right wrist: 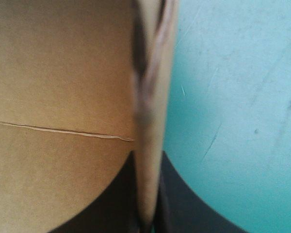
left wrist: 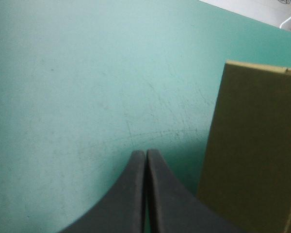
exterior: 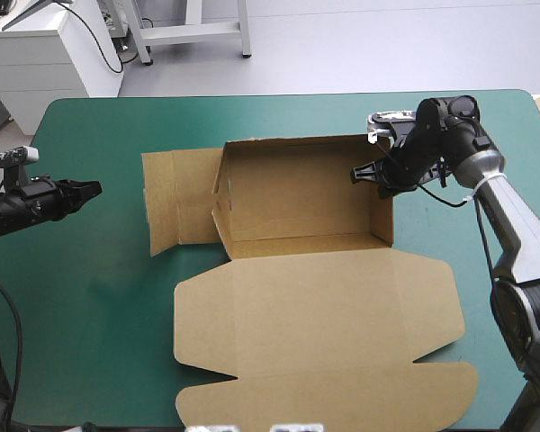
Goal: Fold the box
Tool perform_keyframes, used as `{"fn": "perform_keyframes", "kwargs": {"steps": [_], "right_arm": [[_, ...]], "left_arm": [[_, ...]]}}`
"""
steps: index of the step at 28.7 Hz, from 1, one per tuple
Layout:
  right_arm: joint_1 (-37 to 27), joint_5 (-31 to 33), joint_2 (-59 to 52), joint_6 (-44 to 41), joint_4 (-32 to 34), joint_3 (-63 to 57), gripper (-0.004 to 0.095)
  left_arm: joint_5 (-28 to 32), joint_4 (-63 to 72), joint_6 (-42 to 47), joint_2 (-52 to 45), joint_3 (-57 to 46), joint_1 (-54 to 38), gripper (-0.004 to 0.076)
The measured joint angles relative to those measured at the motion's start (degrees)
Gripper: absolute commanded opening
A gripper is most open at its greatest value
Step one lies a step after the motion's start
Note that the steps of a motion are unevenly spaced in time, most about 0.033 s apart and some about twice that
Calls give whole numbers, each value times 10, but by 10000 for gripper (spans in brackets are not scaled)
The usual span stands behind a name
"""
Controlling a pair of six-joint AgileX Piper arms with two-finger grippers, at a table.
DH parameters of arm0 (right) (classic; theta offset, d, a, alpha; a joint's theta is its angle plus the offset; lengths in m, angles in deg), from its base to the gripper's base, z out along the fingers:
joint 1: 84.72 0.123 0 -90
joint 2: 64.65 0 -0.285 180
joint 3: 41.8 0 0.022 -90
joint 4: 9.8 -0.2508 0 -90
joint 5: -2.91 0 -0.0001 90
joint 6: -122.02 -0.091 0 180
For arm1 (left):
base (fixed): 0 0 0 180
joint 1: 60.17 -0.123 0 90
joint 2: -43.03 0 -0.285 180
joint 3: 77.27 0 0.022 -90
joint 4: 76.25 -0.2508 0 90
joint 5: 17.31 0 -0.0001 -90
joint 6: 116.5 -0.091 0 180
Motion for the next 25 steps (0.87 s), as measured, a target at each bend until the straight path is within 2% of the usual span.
{"fn": "perform_keyframes", "kwargs": {"steps": [6,13,15,18,21,22,25], "right_arm": [[0,0,18,15,0,1,-5],[-1,-80,61,17,-1,16,-3],[-1,-87,74,16,-1,26,24],[-1,-82,84,16,-1,41,108],[-1,-70,89,16,-1,52,254],[0,-61,90,16,1,55,397],[0,-27,95,17,9,68,616]], "left_arm": [[1,1,10,0,-1,0,-8],[4,1,12,0,-1,0,-8],[4,1,12,0,-1,0,-8],[5,1,12,0,-1,0,-8],[13,1,12,0,-1,0,-8],[15,1,13,0,-1,0,-8],[21,1,13,0,-1,0,-8]]}}
